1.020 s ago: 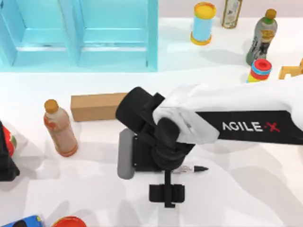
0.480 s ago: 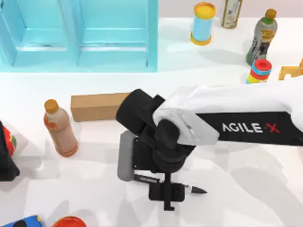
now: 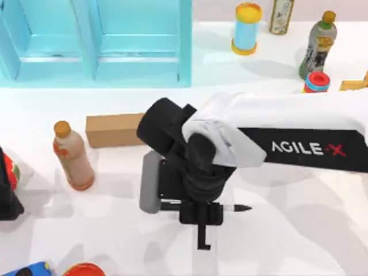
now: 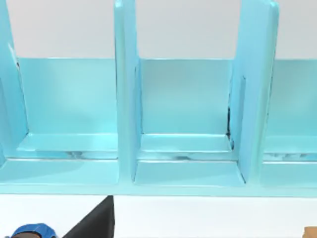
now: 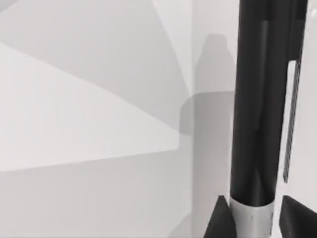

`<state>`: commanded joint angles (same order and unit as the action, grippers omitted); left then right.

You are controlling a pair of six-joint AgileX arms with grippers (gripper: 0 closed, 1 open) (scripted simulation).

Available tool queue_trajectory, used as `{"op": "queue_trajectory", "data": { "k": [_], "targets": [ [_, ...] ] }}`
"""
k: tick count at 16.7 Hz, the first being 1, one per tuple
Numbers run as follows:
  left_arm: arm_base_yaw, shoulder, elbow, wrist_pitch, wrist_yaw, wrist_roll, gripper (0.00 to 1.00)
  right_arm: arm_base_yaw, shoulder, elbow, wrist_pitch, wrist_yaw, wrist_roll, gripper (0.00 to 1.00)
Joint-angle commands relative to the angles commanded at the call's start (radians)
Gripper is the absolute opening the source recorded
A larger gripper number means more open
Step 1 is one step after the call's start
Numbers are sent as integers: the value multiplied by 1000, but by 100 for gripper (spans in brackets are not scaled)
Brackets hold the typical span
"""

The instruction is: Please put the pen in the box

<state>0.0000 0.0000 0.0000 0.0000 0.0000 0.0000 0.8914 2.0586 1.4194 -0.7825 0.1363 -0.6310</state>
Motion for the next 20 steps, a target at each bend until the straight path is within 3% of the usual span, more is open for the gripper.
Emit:
{"op": "queue_trajectory", "data": {
  "k": [7,14,17,20],
  "targets": [
    [0,0,0,0,0,0,100,0,-84,182,-275,-6,-4,0],
    [0,0,0,0,0,0,100,-10,-87,200,-285,-5,9,0],
    [0,0,0,0,0,0,100,-101,-56,293,-298,7,100,0],
    [0,0,0,0,0,0,100,-277,6,477,-334,25,284,0]
  ]
}}
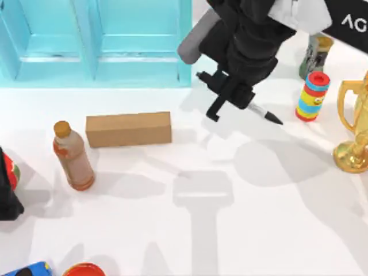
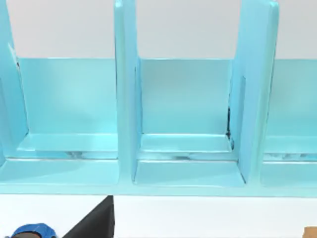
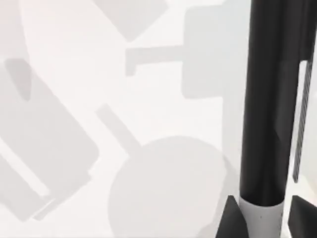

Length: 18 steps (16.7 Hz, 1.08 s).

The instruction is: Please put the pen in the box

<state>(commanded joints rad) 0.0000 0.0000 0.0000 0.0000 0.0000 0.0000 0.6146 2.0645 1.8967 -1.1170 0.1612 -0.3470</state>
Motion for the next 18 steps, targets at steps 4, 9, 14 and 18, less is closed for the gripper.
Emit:
{"op": "queue_trajectory", "data": {
  "k": [4,9,14,18],
  "targets": [
    [0,0,0,0,0,0,100,-303,127,328,-101,30,367,0],
    [0,0,0,0,0,0,100,-692,312,698,-358,74,882,0],
    [0,0,0,0,0,0,100,-948,481,905,-685,99,1258,0],
    [0,0,0,0,0,0,100,-1045,585,974,-901,90,1431,0]
  ]
}}
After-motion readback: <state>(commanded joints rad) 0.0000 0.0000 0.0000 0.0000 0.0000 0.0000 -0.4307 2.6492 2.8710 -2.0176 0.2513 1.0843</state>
